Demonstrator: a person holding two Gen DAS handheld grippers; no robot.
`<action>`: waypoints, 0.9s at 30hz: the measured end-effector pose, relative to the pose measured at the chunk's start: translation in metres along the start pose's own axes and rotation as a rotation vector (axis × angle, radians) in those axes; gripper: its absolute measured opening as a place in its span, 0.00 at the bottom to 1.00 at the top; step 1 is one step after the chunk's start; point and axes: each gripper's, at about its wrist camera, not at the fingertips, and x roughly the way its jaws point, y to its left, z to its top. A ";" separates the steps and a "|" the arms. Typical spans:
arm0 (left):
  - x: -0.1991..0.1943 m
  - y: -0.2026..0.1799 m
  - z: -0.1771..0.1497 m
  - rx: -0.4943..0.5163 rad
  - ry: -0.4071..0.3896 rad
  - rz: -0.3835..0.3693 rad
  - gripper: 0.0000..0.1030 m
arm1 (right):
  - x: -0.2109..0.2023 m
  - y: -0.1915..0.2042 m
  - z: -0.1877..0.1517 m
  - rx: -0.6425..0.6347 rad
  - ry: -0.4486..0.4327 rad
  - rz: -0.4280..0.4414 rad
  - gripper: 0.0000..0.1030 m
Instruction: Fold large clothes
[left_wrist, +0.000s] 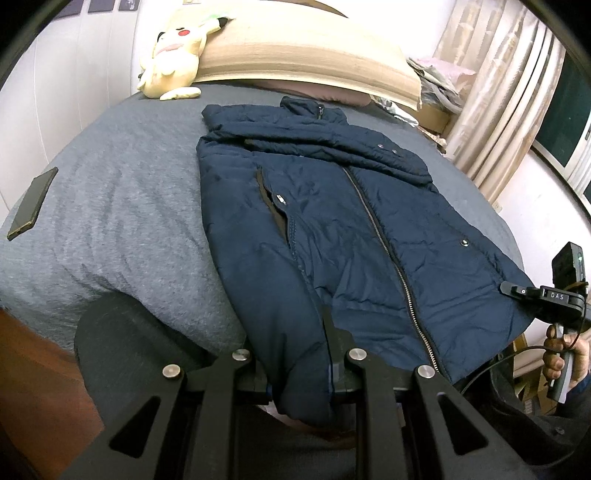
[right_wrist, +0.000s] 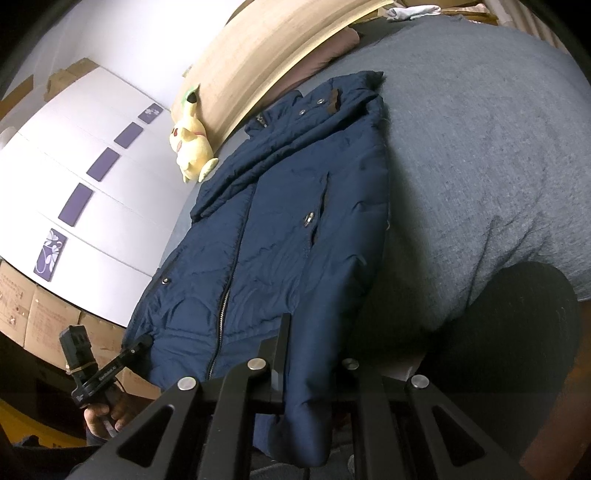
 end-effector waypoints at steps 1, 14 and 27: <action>0.000 0.000 0.000 -0.001 0.000 -0.001 0.19 | 0.000 0.000 0.000 -0.002 0.001 -0.001 0.10; -0.002 0.002 -0.002 0.016 0.010 0.007 0.19 | -0.003 -0.006 0.001 -0.001 0.009 0.011 0.10; -0.011 0.008 0.001 0.026 0.009 -0.015 0.19 | -0.009 -0.010 0.003 -0.021 0.021 0.022 0.10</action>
